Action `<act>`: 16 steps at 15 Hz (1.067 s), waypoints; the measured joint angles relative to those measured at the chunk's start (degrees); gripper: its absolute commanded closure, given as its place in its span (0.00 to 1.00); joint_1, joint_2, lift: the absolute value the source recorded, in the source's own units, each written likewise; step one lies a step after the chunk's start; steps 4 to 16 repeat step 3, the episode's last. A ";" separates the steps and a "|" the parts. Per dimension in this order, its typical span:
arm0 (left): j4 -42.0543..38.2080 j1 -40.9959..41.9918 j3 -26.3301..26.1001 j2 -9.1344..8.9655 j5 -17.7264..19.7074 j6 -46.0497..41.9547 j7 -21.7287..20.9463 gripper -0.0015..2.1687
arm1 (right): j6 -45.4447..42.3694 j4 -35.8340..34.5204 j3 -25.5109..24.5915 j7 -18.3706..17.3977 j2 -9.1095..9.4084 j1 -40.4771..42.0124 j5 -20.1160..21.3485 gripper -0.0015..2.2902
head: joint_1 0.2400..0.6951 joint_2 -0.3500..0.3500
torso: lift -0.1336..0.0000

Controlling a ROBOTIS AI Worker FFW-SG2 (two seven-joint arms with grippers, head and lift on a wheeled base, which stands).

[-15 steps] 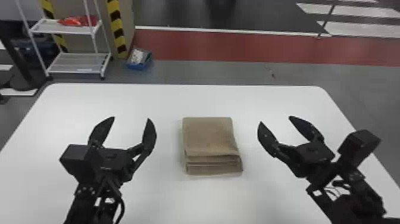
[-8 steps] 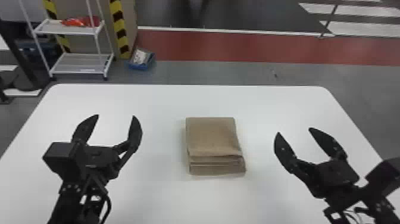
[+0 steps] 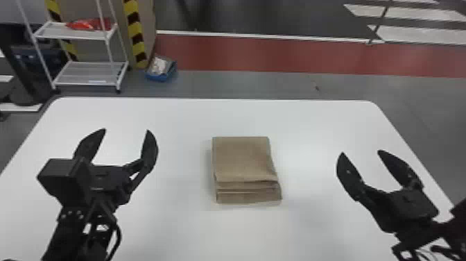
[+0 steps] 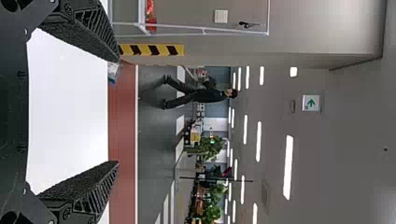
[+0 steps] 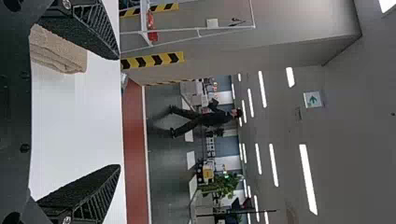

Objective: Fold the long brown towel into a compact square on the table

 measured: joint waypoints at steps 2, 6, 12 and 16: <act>-0.08 0.02 0.08 0.01 0.12 0.50 0.22 0.06 | 0.00 -0.19 -1.46 -0.05 0.00 0.32 -0.86 0.03 | 1.00 0.33 | 0.07; -0.08 0.04 0.23 0.01 0.23 0.60 0.23 0.06 | 0.14 -0.19 -2.02 -0.07 0.00 0.42 -1.19 0.04 | 1.00 0.32 | 0.07; -0.08 0.04 0.23 0.01 0.23 0.60 0.23 0.06 | 0.14 -0.19 -2.02 -0.07 0.00 0.42 -1.19 0.04 | 1.00 0.32 | 0.07; -0.08 0.04 0.23 0.01 0.23 0.60 0.23 0.06 | 0.14 -0.19 -2.02 -0.07 0.00 0.42 -1.19 0.04 | 1.00 0.32 | 0.07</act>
